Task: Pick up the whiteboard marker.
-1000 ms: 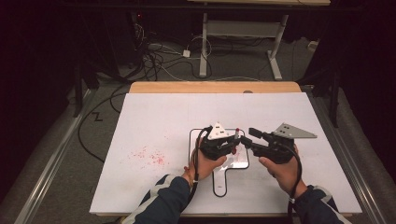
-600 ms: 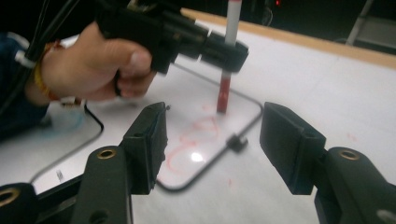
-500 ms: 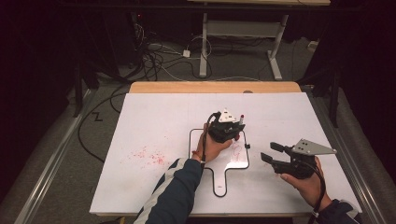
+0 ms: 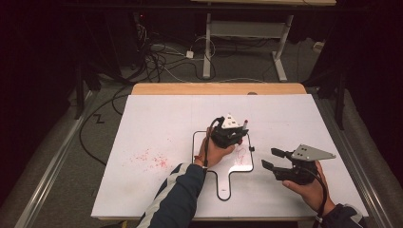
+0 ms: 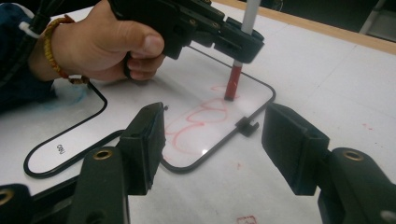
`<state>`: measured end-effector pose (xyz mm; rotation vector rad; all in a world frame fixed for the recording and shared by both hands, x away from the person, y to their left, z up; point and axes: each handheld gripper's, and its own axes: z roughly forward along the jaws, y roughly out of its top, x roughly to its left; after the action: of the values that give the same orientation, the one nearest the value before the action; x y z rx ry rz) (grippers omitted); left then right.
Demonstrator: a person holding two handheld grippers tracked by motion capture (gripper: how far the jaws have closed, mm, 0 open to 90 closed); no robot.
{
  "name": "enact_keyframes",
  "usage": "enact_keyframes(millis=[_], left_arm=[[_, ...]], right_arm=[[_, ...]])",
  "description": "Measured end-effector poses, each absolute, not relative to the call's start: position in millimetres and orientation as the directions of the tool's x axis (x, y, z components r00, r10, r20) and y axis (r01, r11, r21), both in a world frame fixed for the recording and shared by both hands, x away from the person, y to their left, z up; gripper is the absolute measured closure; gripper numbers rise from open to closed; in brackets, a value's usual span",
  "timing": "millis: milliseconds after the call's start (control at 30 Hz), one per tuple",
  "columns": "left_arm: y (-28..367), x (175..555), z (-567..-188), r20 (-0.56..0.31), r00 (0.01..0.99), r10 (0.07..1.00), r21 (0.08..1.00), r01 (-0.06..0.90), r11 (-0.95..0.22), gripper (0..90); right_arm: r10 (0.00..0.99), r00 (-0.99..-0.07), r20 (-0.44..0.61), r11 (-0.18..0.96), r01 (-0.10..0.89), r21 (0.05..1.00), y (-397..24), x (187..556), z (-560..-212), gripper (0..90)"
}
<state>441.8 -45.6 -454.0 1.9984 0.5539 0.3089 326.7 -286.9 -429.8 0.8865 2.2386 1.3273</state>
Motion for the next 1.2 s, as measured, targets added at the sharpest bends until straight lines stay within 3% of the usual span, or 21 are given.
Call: enact_keyframes(millis=[233,467,733,967,1067,1200], left_arm=[[-37,448,-454,0.034,0.833,0.552,0.883,0.234,-0.407,78.6],[-20,459,-457,-0.017,0.788,0.616,0.892,0.290,-0.346,78.7],[-52,440,-457,-0.009,0.861,0.508,0.893,0.235,-0.384,78.7],[-50,450,-455,0.021,0.826,0.563,0.887,0.244,-0.392,78.6],[-46,454,-457,-0.020,0.815,0.579,0.892,0.275,-0.358,78.6],[-56,443,-456,-0.025,0.863,0.505,0.889,0.250,-0.383,78.6]], right_arm=[[0.686,-0.728,-0.015,0.358,0.320,0.877,-286,327,-433,39.5],[0.690,-0.722,-0.046,0.370,0.297,0.880,-288,325,-431,38.9],[0.685,-0.726,-0.066,0.390,0.288,0.875,-285,324,-431,38.5],[0.687,-0.722,-0.078,0.398,0.284,0.872,-286,324,-432,38.5],[0.682,-0.726,-0.083,0.405,0.281,0.870,-285,325,-433,38.5],[0.675,-0.733,-0.085,0.415,0.282,0.865,-284,325,-434,38.4]])
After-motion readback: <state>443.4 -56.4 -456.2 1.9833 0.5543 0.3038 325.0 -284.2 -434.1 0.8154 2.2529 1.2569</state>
